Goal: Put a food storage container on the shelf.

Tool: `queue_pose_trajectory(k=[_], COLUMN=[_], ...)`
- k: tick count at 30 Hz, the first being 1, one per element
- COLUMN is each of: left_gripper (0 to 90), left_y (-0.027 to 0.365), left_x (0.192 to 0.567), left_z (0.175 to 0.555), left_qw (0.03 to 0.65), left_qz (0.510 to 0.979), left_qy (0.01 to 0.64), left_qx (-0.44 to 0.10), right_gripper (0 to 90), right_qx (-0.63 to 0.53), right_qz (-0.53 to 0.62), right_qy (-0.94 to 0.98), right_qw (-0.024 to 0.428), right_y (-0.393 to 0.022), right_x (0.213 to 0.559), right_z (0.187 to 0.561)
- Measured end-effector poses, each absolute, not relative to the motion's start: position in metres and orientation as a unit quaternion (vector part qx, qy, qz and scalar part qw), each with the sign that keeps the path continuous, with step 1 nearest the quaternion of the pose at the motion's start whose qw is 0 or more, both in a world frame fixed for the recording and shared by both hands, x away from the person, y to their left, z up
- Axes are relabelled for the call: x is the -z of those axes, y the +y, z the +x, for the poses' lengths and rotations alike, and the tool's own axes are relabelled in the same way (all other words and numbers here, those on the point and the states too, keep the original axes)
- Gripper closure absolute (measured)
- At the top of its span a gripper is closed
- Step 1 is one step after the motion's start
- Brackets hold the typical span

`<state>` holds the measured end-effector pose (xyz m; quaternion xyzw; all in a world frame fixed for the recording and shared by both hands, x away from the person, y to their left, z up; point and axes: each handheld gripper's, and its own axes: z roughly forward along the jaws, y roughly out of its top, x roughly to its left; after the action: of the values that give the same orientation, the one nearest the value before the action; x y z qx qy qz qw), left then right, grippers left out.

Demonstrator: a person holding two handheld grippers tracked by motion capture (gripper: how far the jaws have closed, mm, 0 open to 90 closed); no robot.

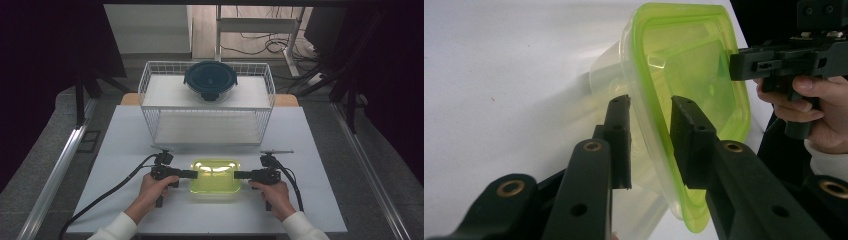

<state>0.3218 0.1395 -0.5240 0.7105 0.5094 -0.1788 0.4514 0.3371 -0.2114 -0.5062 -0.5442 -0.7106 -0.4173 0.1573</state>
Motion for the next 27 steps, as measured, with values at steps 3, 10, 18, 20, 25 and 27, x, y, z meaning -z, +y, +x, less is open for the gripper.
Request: queue_pose_trajectory(k=[3,10,18,20,25,27], left_gripper=[73.6,76.6,76.8,77.0,77.3,77.5], left_y=[0.139,0.140,0.143,0.143,0.145,0.145], left_x=[0.520,0.514,0.506,0.503,0.498,0.496], left_z=[0.318,0.313,0.308,0.307,0.305,0.303], left_qw=[0.455,0.462,0.475,0.480,0.488,0.493], left_qz=[0.711,0.712,0.713,0.712,0.710,0.706], left_qy=[0.507,0.502,0.492,0.490,0.487,0.487], left_qx=[0.175,0.165,0.155,0.152,0.147,0.146], right_gripper=[77.3,78.8,78.9,79.0,79.0,79.0], right_qx=[0.421,0.425,0.437,0.441,0.447,0.449], right_qz=[-0.541,-0.530,-0.512,-0.506,-0.494,-0.491], right_qy=[-0.712,-0.721,-0.730,-0.732,-0.739,-0.741], right_qw=[0.150,0.134,0.119,0.113,0.098,0.094], right_y=[-0.212,-0.212,-0.211,-0.210,-0.209,-0.209], right_x=[0.503,0.495,0.487,0.483,0.477,0.474], right_z=[0.334,0.329,0.327,0.326,0.323,0.323])
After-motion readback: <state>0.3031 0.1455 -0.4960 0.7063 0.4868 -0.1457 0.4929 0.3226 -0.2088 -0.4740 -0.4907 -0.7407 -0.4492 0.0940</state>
